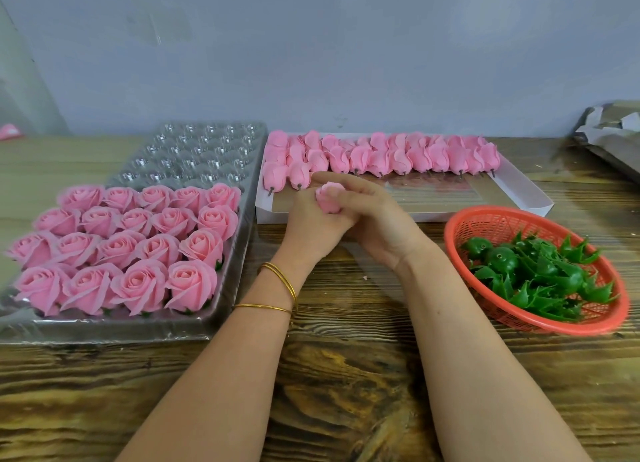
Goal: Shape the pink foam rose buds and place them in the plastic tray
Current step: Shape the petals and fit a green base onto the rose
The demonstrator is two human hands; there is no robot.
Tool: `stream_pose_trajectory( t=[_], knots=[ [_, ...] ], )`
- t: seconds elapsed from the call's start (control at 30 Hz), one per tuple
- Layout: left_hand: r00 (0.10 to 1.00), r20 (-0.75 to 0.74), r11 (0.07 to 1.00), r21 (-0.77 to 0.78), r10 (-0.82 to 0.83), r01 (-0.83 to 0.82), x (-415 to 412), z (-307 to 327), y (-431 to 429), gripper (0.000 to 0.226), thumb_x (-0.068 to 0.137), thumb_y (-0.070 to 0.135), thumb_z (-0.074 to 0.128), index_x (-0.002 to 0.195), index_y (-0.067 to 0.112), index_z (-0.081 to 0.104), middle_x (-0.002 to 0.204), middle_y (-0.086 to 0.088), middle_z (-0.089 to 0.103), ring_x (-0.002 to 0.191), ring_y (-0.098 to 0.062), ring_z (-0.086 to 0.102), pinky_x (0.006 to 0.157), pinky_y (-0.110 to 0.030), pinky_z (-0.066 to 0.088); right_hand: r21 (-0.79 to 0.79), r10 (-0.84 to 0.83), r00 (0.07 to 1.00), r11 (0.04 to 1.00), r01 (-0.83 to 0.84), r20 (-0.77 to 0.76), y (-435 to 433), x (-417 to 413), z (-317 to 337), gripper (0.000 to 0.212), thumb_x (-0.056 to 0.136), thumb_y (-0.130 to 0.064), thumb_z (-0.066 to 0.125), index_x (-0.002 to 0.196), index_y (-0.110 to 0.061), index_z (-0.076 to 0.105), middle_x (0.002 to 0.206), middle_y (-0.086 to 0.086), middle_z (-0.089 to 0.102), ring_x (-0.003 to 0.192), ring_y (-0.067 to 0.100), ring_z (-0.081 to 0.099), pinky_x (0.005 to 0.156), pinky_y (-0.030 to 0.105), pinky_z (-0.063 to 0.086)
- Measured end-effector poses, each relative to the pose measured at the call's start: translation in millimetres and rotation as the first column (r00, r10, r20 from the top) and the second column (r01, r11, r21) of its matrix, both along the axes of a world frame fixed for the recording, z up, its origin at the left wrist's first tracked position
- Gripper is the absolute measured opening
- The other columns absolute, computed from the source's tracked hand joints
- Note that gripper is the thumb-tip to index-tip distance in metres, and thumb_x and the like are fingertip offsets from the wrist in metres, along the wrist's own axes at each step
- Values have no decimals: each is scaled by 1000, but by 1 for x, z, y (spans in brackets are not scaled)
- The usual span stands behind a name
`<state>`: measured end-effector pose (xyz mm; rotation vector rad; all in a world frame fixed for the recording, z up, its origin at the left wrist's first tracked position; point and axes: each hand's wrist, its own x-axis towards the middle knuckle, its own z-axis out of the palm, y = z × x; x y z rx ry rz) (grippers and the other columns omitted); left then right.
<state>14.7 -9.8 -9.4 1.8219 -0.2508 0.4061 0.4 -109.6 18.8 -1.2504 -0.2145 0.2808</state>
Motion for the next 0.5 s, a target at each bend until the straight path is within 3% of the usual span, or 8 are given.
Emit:
stream_pose_trajectory(
  t=[0.1,0.17,0.23,0.33,0.43,0.5],
  knots=[
    [987,-73,982,-136,-143,132,-4,2,0,25,62,10,64,58,35,65,49,12,57,48,0,51,43,-16,40,145,-105,994,984,103,9,-3,2,4,47,73,-21,69,115,1,63,98,12,68,92,19,65,78,28,54],
    [959,-137,960,-169,-246,222,-7,2,-1,18,61,7,63,56,24,60,46,11,50,45,-4,44,42,-16,34,161,-171,985,973,165,25,-5,2,4,44,75,-23,65,110,5,64,95,12,67,89,17,65,78,29,54],
    [919,-184,927,-212,-349,310,-9,2,-1,11,63,0,62,62,8,55,45,6,44,42,-7,39,41,-16,30,153,-202,979,969,193,43,-5,2,2,32,76,-23,66,93,4,69,88,9,71,82,14,68,72,26,57],
    [858,-228,875,-283,-460,394,-11,3,0,17,73,-17,55,70,-1,50,44,3,36,37,-8,32,39,-16,23,105,-211,972,974,200,101,-3,1,2,22,73,-25,68,71,-3,72,81,10,72,80,15,68,71,25,57],
    [825,-262,847,-345,-501,405,-12,7,1,7,76,-23,49,79,-18,46,46,-1,30,35,-8,27,38,-15,20,79,-194,973,979,186,126,-2,0,1,18,73,-24,70,67,-9,75,75,9,73,73,14,69,68,24,57],
    [812,-274,837,-365,-515,408,-12,8,1,10,77,-23,48,82,-15,49,45,1,29,35,-7,26,38,-14,20,81,-189,973,980,180,129,0,-1,1,19,73,-23,70,70,-5,74,74,8,73,71,12,69,66,23,57]
  ],
)
